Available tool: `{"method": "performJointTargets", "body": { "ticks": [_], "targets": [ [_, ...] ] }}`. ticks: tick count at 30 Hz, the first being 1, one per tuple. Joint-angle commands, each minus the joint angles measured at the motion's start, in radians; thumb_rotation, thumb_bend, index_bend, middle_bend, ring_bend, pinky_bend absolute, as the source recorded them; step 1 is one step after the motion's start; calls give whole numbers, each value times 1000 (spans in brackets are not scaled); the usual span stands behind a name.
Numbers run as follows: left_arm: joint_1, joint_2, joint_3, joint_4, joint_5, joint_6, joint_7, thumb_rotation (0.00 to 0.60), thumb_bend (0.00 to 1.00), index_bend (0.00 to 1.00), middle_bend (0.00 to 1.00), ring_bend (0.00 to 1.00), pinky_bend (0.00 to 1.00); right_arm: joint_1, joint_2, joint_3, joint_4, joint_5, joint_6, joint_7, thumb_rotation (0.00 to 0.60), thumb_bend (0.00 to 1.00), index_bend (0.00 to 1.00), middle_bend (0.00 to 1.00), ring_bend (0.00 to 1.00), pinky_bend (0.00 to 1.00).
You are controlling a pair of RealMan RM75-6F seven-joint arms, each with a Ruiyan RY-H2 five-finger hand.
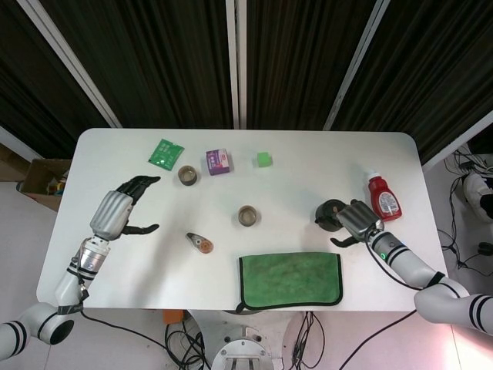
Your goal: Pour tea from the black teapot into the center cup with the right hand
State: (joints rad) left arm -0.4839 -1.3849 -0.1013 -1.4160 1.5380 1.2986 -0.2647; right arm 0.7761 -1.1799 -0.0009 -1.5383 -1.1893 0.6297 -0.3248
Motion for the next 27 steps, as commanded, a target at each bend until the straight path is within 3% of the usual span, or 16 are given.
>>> {"method": "performJointTargets", "body": {
  "ticks": [1, 5, 12, 18, 27],
  "targets": [
    [0, -1, 1, 2, 0, -1, -2, 600, 63, 144, 183, 163, 298, 6, -2, -2, 4, 8, -7, -5, 276, 320, 428, 504, 395, 318],
    [1, -1, 3, 6, 0, -2, -4, 600, 63, 144, 184, 163, 299, 17, -6, -2, 7, 20, -17, -5, 275, 320, 456, 549, 436, 313],
    [-1, 1, 3, 8, -1, -5, -10, 600, 64, 155, 183, 163, 301, 37, -4, 6, 7, 32, -39, 17, 275, 316, 504, 621, 498, 193],
    [-4, -1, 3, 13, -2, -11, -15, 600, 63, 160, 184, 163, 303, 58, 8, 19, 8, 52, -87, 76, 275, 311, 557, 740, 607, 192],
    [-3, -3, 5, 23, -4, -14, -26, 600, 63, 160, 184, 163, 303, 60, 0, 26, 35, 50, -108, 151, 277, 300, 606, 787, 646, 191]
  ]
}}
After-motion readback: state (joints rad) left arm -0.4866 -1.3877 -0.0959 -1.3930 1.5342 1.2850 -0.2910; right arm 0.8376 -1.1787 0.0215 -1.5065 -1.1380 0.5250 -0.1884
